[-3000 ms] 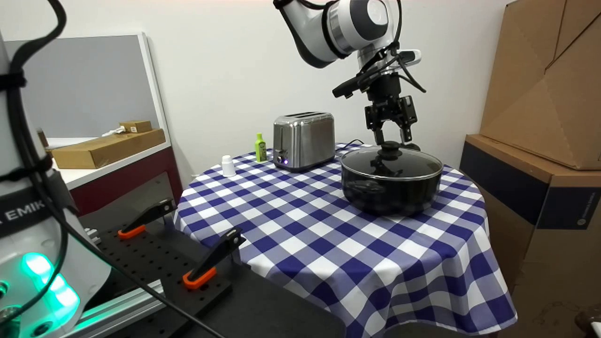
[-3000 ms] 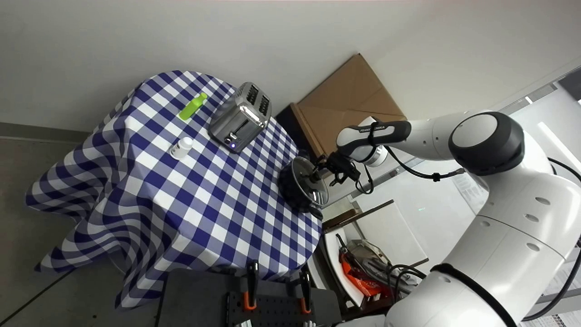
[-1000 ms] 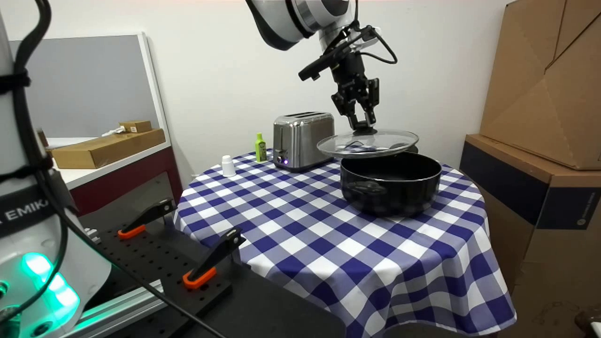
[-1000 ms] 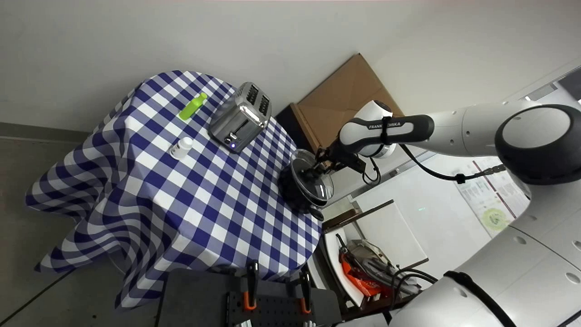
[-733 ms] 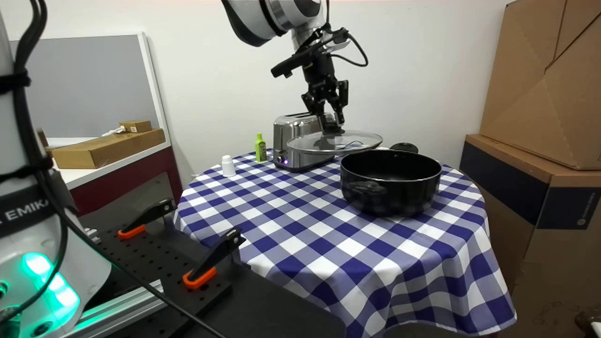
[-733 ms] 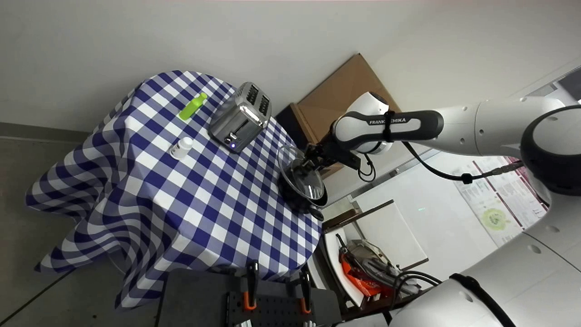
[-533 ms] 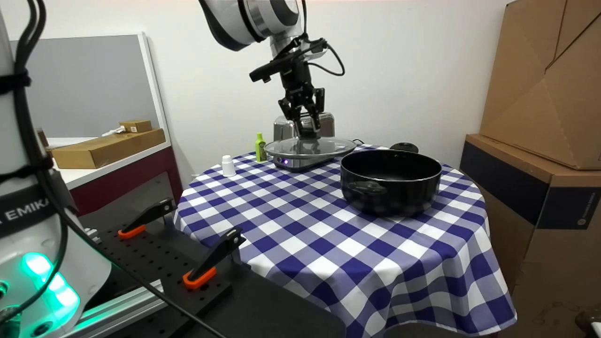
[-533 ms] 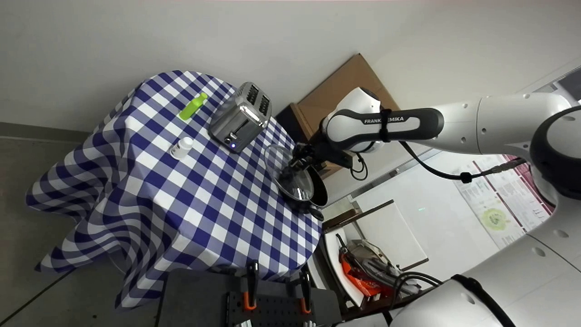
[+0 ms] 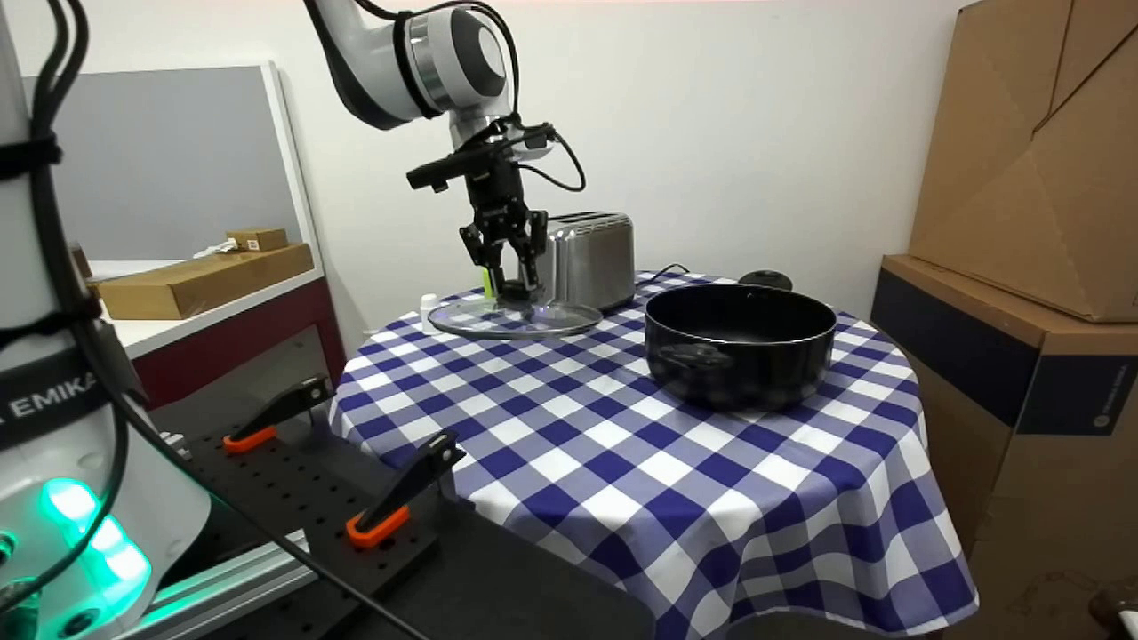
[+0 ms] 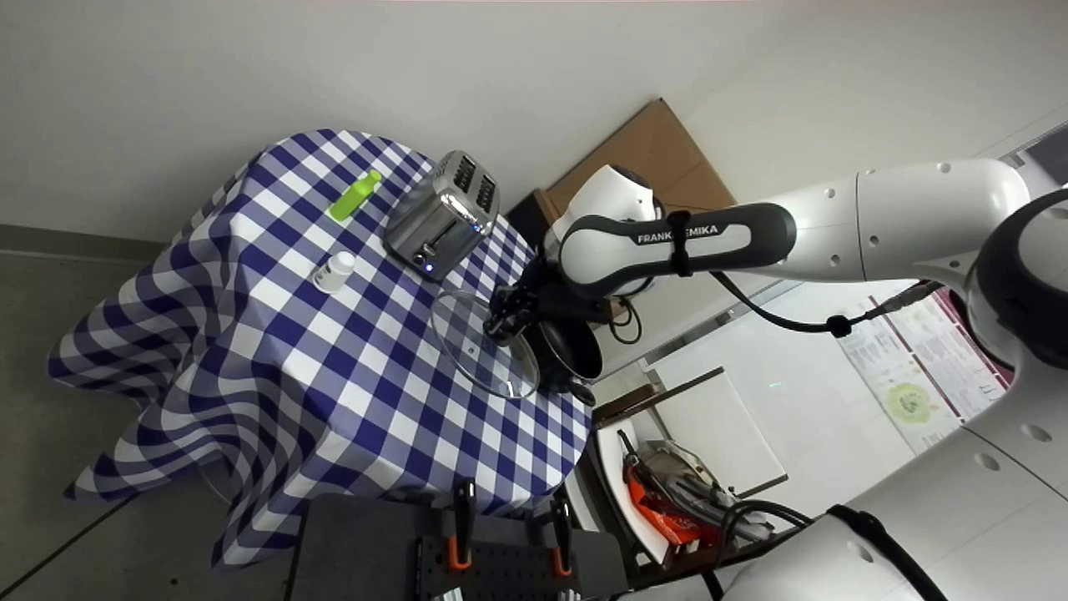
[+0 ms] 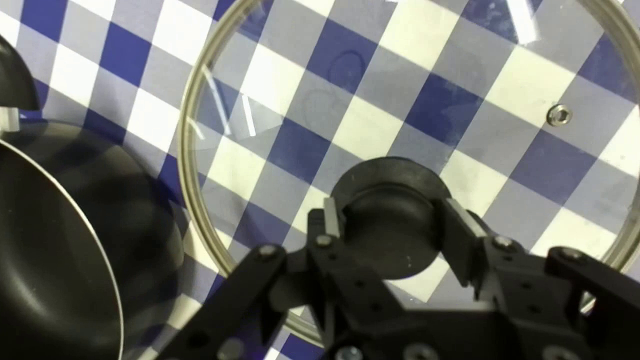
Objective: Remove the lid from the pot
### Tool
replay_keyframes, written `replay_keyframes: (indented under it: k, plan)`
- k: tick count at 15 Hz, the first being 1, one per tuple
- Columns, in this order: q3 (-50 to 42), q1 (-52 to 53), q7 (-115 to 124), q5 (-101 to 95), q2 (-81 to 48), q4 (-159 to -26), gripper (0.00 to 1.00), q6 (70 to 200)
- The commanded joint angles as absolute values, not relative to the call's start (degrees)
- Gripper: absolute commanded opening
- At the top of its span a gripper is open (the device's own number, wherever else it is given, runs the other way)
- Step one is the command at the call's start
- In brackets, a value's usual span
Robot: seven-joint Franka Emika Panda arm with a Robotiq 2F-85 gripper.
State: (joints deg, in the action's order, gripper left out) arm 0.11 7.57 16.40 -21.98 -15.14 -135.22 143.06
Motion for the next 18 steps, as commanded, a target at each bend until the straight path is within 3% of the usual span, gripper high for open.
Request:
replay_keyframes:
  k: [1, 10, 18]
  plan:
    - [-1.11, 8.92, 18.23, -24.56, -15.14, -136.62, 0.25, 142.8]
    - [-3.64, 14.16, 26.07, -40.39, -21.48, -134.19, 0.25, 142.78]
    - [-4.09, 10.34, 23.15, -36.29, -25.22, -135.11, 0.25, 145.04]
